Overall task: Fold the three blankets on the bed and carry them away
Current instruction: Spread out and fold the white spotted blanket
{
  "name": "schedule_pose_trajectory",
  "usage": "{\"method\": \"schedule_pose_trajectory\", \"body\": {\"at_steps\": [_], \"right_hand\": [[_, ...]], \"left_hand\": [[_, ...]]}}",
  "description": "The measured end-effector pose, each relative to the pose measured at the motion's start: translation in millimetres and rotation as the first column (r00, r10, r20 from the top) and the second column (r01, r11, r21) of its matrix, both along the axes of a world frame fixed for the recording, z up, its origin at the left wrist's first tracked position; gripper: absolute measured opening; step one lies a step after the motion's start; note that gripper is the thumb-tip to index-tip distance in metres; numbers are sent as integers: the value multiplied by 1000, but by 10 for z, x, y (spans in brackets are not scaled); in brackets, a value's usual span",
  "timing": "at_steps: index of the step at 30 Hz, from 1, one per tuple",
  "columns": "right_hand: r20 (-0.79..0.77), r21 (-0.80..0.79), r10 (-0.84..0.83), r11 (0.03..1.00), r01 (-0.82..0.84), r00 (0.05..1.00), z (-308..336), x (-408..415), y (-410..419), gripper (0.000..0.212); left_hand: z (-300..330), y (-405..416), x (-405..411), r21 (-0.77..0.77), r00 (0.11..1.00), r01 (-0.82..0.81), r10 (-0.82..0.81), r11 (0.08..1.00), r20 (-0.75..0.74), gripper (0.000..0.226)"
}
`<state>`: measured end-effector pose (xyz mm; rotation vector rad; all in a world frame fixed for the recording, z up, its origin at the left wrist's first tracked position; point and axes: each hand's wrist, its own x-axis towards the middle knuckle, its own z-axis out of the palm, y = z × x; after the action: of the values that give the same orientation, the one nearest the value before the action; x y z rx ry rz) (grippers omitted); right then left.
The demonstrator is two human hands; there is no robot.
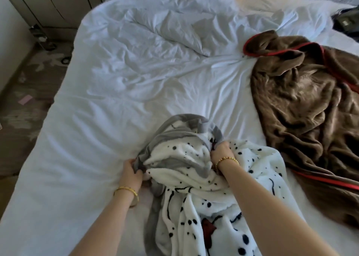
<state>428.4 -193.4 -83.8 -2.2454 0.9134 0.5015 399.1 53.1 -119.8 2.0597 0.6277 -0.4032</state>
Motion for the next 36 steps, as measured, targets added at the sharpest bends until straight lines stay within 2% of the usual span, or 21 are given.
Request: {"method": "schedule_pose_trajectory", "body": {"at_steps": [4, 6, 7, 8, 10, 12, 14, 16, 18, 20, 22, 23, 24, 26, 28, 31, 32, 33, 35, 36], "right_hand": [[38, 48, -30, 998, 28, 999, 739, -222, -83, 30], [139, 120, -101, 989, 84, 985, 1307, -200, -155, 29], [238, 138, -138, 985, 108, 961, 1635, -170, -195, 27], [362, 147, -194, 978, 150, 912, 2002, -152, -235, 24], [623, 224, -338, 941, 254, 706, 2817, -166, -310, 21], [761, 335, -439, 896, 291, 477, 3576, -241, -402, 22], [807, 376, -449, 891, 253, 384, 4118, -394, -514, 23], [804, 348, -416, 909, 230, 425, 4412, -605, -656, 18], [721, 325, -417, 909, 262, 553, 4513, -832, -785, 20], [533, 469, -513, 841, 270, 673, 4459, -1080, -850, 6], [284, 673, -572, 690, 265, 769, 4311, -1324, -844, 8], [205, 735, -547, 633, 242, 811, 4222, -1436, -815, 3], [153, 764, -501, 607, 220, 852, 4106, -1526, -781, 8], [88, 755, -390, 626, 194, 916, 3911, -1702, -676, 14], [52, 694, -306, 695, 186, 951, 3730, -1842, -535, 10], [6, 526, -247, 825, 207, 969, 3567, -1983, -373, 20], [13, 457, -247, 864, 213, 969, 3543, -2017, -341, 23], [53, 378, -258, 899, 220, 965, 3523, -2046, -331, 25], [215, 157, -258, 961, 228, 942, 3484, -2089, -332, 25], [296, 58, -243, 970, 237, 924, 3442, -2092, -353, 22]], "left_hand": [[892, 107, 39, 92, 980, 196, -190, 976, -67, 22], [1523, 41, 176, 188, 969, 236, -246, 954, 30, 19], [1896, -14, 268, 195, 966, 199, -225, 961, 127, 18], [2292, -73, 353, 156, 955, 134, -170, 979, 244, 18], [3127, -173, 489, -5, 867, -25, 25, 1000, 497, 21], [3940, -195, 508, -100, 669, -183, 199, 978, 716, 30], [4569, -143, 409, -127, 530, -258, 250, 958, 810, 36], [4930, -50, 265, -113, 520, -266, 241, 957, 819, 35], [5005, 56, 98, -64, 555, -287, 220, 956, 803, 31], [4896, 123, -79, -81, 602, -329, 275, 941, 750, 30], [4664, 155, -256, -118, 652, -376, 353, 919, 671, 28], [4573, 158, -352, -153, 665, -393, 396, 907, 633, 26], [4461, 172, -426, -184, 683, -410, 434, 894, 588, 25], [4296, 191, -548, -235, 716, -411, 472, 881, 514, 18], [4190, 262, -630, -146, 741, -467, 476, 872, 473, 11], [4161, 431, -701, -254, 666, -579, 630, 774, 401, 14], [4215, 491, -746, -244, 703, -556, 606, 795, 372, 10], [4237, 544, -767, -340, 698, -550, 643, 763, 315, 9], [4219, 626, -925, -345, 683, -544, 642, 765, 347, 13], [4141, 670, -1027, -260, 709, -513, 574, 818, 409, 17]]}}
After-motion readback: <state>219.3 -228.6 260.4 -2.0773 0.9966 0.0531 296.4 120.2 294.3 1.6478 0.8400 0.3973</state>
